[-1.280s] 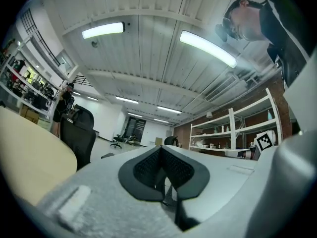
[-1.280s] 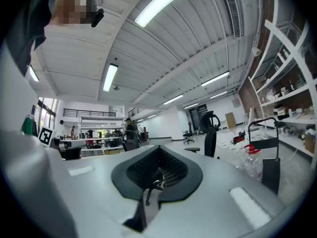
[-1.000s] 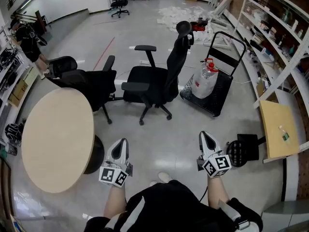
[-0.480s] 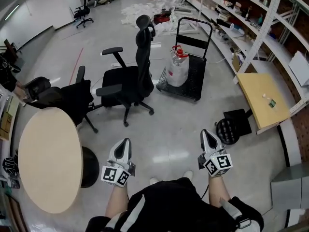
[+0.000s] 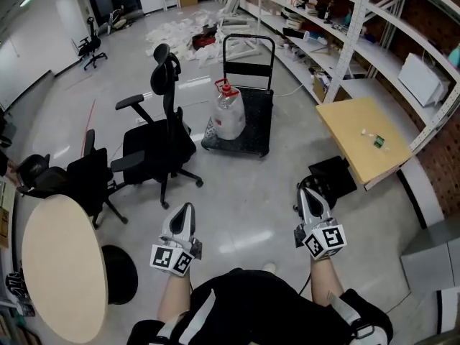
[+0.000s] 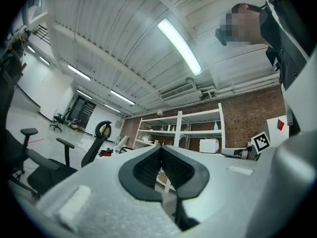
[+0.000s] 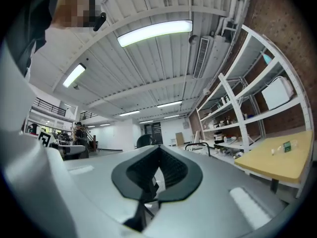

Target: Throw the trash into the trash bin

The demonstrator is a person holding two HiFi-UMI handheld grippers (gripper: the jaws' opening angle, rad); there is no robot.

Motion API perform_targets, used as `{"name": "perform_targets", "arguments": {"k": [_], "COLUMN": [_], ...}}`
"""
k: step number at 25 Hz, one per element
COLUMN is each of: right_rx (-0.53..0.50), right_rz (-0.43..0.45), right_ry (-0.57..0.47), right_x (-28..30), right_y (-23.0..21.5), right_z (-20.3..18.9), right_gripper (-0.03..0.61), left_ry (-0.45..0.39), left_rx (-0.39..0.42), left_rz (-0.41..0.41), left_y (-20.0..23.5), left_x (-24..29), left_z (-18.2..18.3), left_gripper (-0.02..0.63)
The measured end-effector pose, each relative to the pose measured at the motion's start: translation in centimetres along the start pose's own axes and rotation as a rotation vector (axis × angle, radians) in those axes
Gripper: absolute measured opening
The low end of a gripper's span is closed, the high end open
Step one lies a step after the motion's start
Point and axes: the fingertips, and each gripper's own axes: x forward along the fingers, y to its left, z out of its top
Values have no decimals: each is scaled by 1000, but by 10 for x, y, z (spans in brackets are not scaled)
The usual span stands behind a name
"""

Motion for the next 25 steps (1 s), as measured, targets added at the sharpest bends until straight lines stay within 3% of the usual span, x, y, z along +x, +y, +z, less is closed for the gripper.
{"name": "perform_targets", "arguments": {"k": [13, 25], "right_rx": [-1, -28], "right_rz": [-281, -535], "right_ry": [-73, -109], "right_x": [-90, -206], "right_y": [-150, -231], "right_z": [24, 44], "right_gripper": [5, 5], "left_ry": [41, 92], "left_rx": [-15, -73], "left_rz": [-250, -503], "left_y": [-117, -244], "left_x": [132, 211], "left_z": [-42, -87], "left_gripper": [2, 2]}}
